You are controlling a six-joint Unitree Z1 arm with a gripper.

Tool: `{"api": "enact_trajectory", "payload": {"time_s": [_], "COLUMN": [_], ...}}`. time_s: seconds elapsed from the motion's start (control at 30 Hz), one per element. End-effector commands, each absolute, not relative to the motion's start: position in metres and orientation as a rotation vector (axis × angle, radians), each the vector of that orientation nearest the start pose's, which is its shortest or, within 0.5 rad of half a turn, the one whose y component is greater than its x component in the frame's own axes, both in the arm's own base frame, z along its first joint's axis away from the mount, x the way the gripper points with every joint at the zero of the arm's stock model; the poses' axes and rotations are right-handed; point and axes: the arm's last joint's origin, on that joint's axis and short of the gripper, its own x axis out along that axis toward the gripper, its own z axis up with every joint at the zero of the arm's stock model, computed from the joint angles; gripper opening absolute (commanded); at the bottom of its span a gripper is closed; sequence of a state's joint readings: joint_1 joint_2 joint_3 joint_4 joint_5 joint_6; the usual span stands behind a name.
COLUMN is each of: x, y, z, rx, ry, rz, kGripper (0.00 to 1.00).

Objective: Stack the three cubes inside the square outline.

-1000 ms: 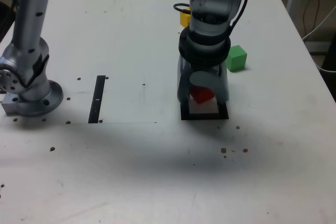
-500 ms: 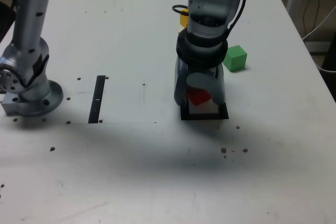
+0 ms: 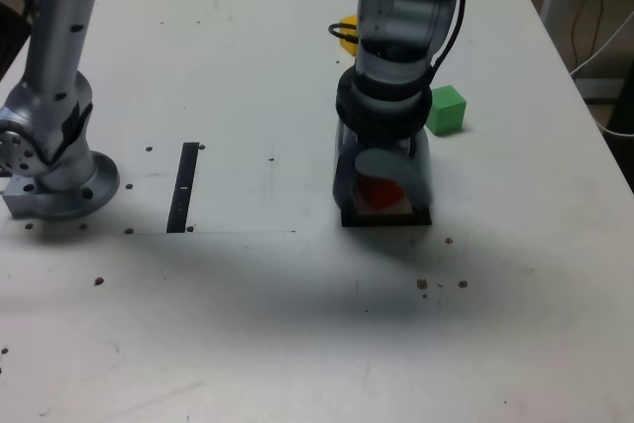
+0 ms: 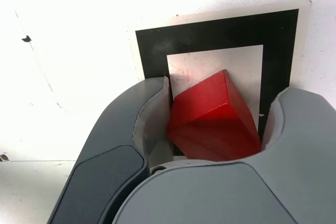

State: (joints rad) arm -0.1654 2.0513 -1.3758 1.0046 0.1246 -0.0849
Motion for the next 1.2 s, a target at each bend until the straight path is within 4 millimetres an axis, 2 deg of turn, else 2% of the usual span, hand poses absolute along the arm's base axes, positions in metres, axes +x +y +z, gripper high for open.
{"api": "enact_trajectory", "payload": {"time_s": [0.0, 0.2, 0.43, 0.93, 1.17], "x": [0.351, 0.349, 0.343, 0.305, 0.308], "y": [-0.052, -0.052, -0.05, -0.043, -0.031], "z": [0.199, 0.199, 0.214, 0.283, 0.309], "rx": [0.177, 0.178, 0.182, 0.202, 0.279], "ry": [1.662, 1.665, 1.663, 1.65, 1.62], "rz": [0.037, 0.038, 0.044, 0.05, -0.008], "kGripper": [0.84, 0.93, 0.99, 0.99, 0.99]}}
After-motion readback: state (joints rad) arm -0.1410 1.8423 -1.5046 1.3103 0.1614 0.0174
